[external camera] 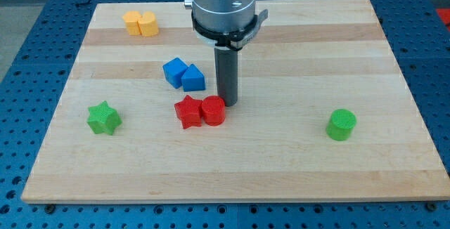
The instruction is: Move green star closer to the green circle
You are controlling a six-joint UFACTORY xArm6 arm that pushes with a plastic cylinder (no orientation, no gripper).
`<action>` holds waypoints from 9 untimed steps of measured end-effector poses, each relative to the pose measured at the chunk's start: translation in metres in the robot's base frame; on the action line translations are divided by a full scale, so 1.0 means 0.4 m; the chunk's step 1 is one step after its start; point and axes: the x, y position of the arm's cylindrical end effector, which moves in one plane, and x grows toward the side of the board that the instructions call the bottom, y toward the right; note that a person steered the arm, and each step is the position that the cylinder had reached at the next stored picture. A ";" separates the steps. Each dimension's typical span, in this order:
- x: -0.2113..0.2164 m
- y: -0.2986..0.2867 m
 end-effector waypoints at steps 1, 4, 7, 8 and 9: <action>-0.007 0.025; -0.300 -0.030; -0.115 -0.481; -0.059 -0.497; -0.053 -0.506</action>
